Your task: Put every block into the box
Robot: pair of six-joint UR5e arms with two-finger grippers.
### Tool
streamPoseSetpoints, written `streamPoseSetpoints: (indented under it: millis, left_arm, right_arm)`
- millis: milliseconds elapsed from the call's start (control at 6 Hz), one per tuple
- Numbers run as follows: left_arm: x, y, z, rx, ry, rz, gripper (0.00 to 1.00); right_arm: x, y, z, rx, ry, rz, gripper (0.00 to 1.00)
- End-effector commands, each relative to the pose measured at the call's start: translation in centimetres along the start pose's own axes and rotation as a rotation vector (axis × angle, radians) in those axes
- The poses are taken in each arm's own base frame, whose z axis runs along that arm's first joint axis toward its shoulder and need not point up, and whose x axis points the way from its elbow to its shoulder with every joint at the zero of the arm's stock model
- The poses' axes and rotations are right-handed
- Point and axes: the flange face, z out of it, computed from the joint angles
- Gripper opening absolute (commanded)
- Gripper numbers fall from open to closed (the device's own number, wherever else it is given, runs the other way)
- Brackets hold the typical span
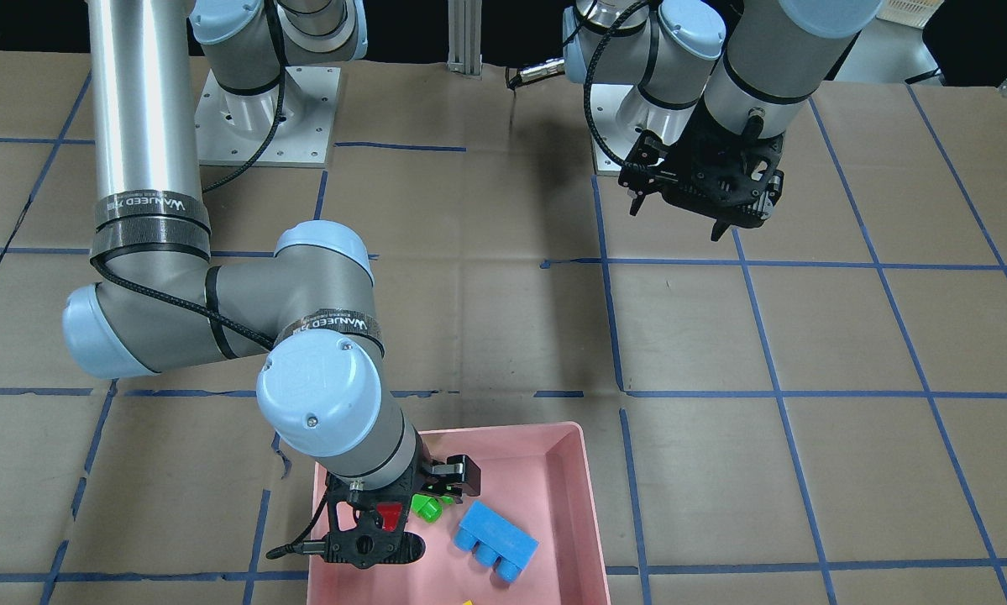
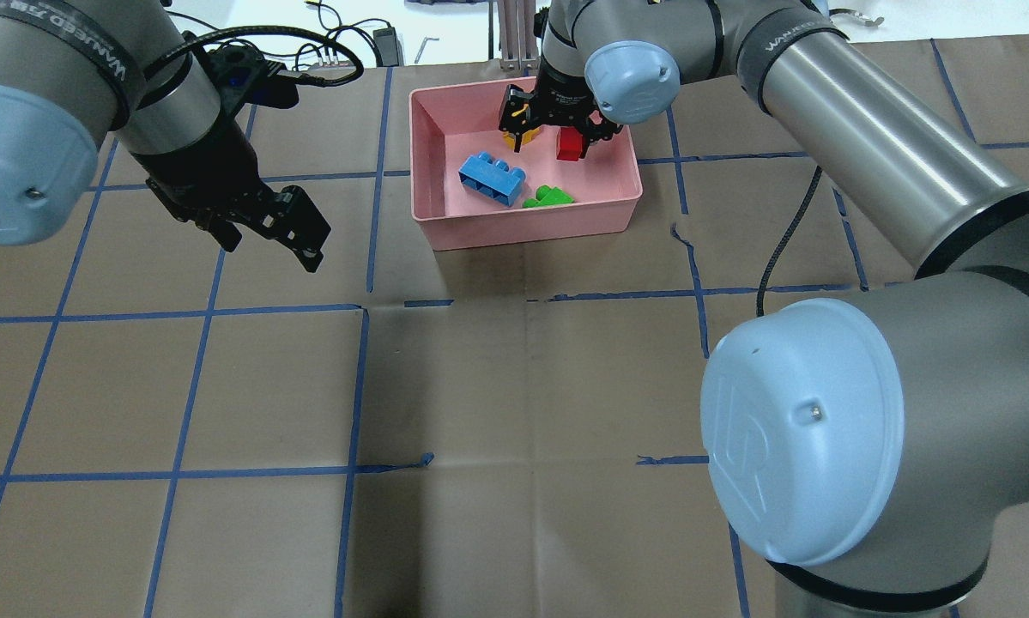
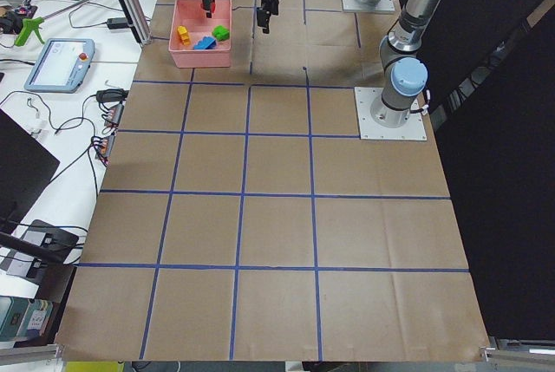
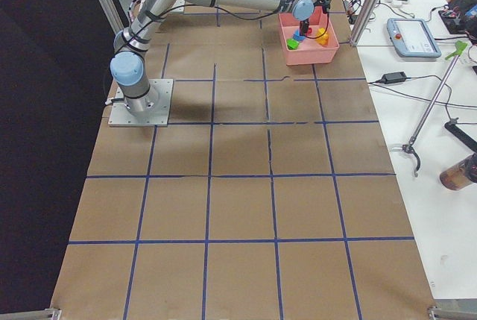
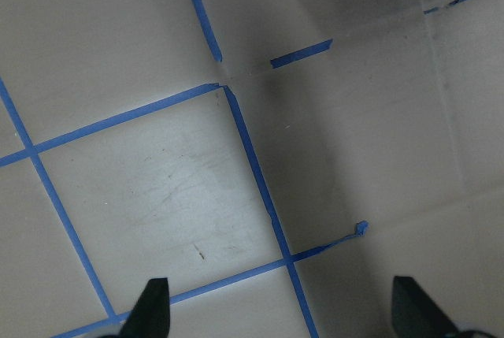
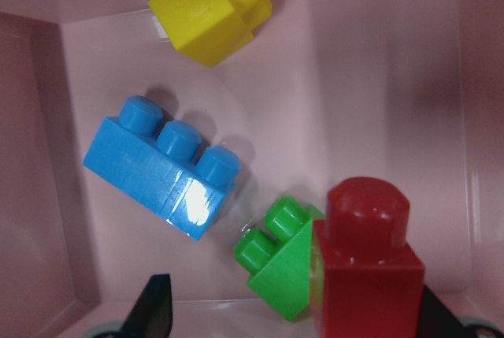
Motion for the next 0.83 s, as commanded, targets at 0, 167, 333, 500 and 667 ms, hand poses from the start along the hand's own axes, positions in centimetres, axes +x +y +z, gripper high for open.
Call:
streamPoseSetpoints:
  millis: [0, 167, 333, 500, 667]
  left_arm:
    - [0.01, -0.02, -0.14, 0.003, 0.000, 0.000, 1.00]
    - [-0.01, -0.02, -0.14, 0.003, -0.001, 0.000, 1.00]
    - [-0.01, -0.02, -0.14, 0.003, -0.001, 0.000, 1.00]
    - [0.00, 0.04, -0.21, 0.004, -0.003, 0.000, 1.00]
    - [0.00, 0.04, -0.21, 0.004, -0.003, 0.000, 1.00]
  right_arm:
    - [0.00, 0.02, -0.04, 0.000, 0.000, -0.001, 1.00]
    - [0.00, 0.02, -0.04, 0.000, 0.000, -0.001, 1.00]
    - [-0.01, 0.00, -0.06, 0.002, 0.000, -0.005, 1.00]
    - [-0.01, 0.00, -0.06, 0.002, 0.000, -0.024, 1.00]
    - [0.11, -0.03, -0.02, 0.002, 0.000, -0.023, 1.00]
